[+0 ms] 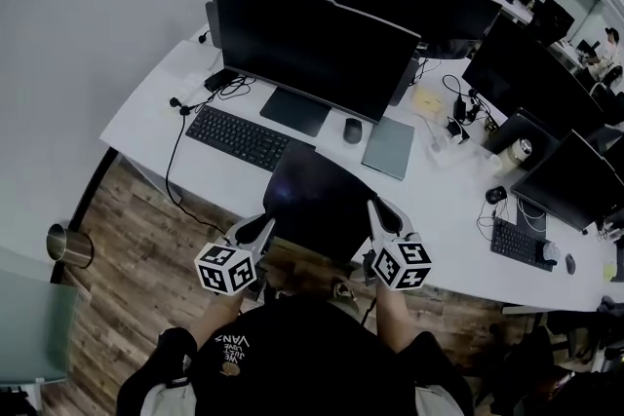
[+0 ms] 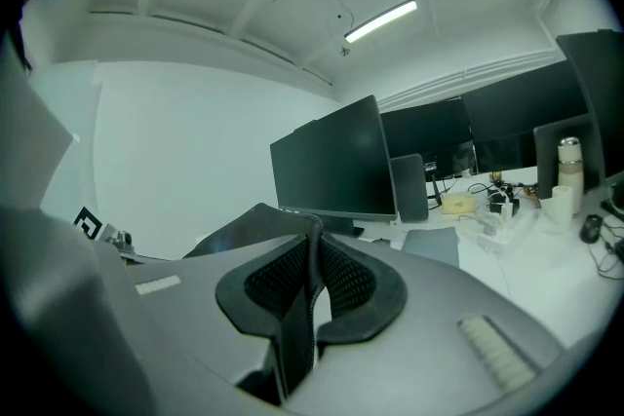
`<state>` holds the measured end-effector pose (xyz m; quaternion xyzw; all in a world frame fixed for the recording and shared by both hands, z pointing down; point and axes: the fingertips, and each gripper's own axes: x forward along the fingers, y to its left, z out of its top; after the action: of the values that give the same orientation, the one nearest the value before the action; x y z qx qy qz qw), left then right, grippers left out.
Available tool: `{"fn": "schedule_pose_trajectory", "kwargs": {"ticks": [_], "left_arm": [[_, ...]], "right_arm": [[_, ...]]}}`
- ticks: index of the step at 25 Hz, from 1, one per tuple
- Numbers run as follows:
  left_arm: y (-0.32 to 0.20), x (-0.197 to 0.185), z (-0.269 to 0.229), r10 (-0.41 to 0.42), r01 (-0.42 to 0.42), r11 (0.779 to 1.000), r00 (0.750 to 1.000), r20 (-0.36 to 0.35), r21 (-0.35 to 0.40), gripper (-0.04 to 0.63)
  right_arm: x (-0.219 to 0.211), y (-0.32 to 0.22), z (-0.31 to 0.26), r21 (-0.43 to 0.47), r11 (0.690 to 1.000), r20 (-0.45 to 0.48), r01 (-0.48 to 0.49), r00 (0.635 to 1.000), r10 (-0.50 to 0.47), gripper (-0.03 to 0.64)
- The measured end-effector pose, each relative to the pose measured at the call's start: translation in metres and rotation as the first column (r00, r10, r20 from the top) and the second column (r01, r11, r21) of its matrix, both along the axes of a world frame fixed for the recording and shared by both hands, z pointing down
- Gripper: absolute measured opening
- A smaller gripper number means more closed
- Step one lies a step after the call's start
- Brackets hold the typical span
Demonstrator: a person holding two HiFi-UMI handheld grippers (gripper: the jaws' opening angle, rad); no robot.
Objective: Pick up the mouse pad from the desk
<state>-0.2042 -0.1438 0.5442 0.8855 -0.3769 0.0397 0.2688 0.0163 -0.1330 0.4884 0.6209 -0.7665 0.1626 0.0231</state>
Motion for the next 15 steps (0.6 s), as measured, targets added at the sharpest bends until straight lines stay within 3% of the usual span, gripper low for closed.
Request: {"fn": "schedule_pose_trajectory", "kwargs": {"ticks": [15], "left_arm": [[0.011, -0.037, -0.004, -0.085, 0.085, 0.996, 0.996, -0.018, 0.016, 0.051]], "right_arm": [[-0.037, -0.001, -0.005, 0.018, 0.994, -0.008, 0.107, 0.994, -0.107, 0.046]]}}
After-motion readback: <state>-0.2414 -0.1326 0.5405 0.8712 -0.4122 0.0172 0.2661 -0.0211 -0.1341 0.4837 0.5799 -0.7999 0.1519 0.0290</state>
